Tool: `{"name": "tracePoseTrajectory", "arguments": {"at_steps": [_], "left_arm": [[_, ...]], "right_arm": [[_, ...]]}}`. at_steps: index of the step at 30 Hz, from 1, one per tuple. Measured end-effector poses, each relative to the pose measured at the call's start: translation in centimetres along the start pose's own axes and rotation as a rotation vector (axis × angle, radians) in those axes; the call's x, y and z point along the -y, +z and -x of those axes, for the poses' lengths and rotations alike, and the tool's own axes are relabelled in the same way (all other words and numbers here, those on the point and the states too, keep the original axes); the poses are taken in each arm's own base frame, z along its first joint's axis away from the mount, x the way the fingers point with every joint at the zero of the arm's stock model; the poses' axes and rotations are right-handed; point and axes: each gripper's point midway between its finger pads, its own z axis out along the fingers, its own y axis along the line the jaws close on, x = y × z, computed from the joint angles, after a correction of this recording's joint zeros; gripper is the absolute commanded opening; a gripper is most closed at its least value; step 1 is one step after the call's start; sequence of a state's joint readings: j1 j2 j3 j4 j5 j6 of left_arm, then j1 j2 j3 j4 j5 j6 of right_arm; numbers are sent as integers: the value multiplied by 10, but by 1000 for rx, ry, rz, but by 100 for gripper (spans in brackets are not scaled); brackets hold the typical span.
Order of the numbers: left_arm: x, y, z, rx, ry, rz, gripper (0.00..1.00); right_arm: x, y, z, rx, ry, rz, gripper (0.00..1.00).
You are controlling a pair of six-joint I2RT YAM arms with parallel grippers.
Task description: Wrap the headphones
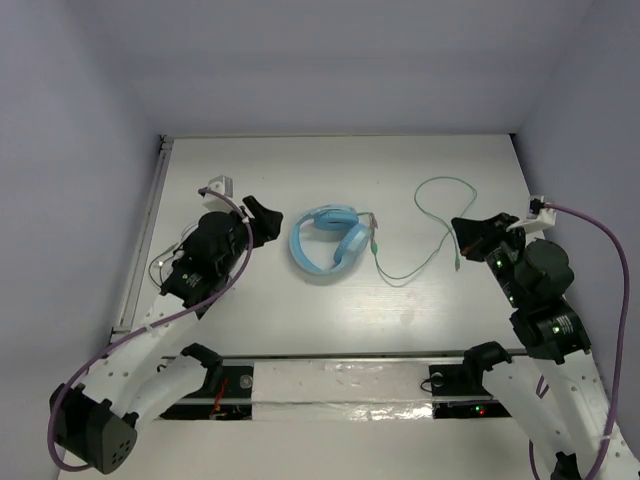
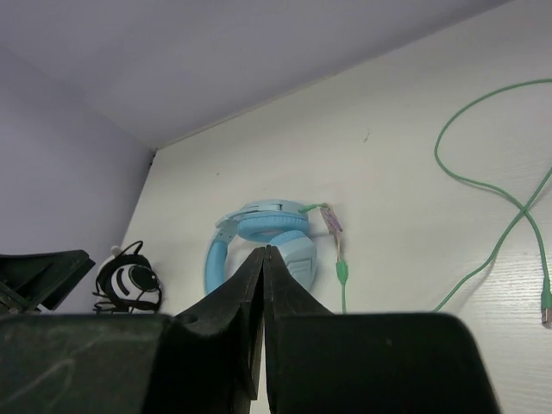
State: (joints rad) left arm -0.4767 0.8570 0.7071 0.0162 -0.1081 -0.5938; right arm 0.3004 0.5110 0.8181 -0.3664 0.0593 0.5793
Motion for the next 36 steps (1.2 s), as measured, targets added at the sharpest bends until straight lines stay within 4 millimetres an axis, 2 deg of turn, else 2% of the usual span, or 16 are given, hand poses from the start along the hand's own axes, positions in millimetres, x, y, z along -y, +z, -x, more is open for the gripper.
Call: {"name": "tracePoseTrajectory", "arguments": {"at_steps": [5, 8, 9, 10, 11, 12, 13, 14, 22, 24, 25, 26, 29, 30, 32, 36], "left_arm": [[-2, 3, -4, -12, -4, 10, 54], [-4, 6, -7, -22, -8, 19, 44], [-5, 7, -8, -28, -9, 23, 35], [-6, 9, -11, -35, -10, 28, 29], [-7, 11, -14, -44, -9, 34, 22], [-8, 13, -17, -52, -5, 42, 7], [-9, 16, -22, -65, 3, 53, 1], [-8, 18, -27, -77, 5, 59, 0], [-12, 20, -65, -147, 99, 162, 0], [-14, 19, -73, -156, 119, 190, 0], [-16, 19, -76, -159, 128, 207, 3], [-17, 19, -78, -162, 135, 216, 8], [-25, 20, -90, -180, 163, 265, 33], [-26, 21, -94, -186, 167, 275, 46], [-30, 24, -100, -199, 173, 295, 50], [-34, 36, -114, -233, 182, 328, 52]], "right_arm": [[-2, 0, -1, -8, -8, 13, 18], [-4, -1, -2, -15, -7, 27, 20], [-6, -1, -3, -17, -7, 34, 19], [-7, -1, -3, -19, -7, 42, 13], [-9, -1, -3, -20, -8, 50, 1], [-10, -1, -3, -19, -10, 55, 0], [-11, -1, -2, -20, -8, 58, 0], [-11, 0, -3, -21, -7, 59, 0], [-10, 4, -6, -38, -7, 57, 0], [-12, 3, -6, -39, -6, 64, 7], [-13, 4, -6, -39, -5, 70, 11], [-14, 4, -7, -42, -4, 75, 21], [-15, 8, -11, -64, -5, 83, 42], [-15, 9, -13, -74, -4, 83, 44], [-15, 12, -17, -93, -8, 87, 50], [-16, 14, -23, -117, -11, 99, 51]]}}
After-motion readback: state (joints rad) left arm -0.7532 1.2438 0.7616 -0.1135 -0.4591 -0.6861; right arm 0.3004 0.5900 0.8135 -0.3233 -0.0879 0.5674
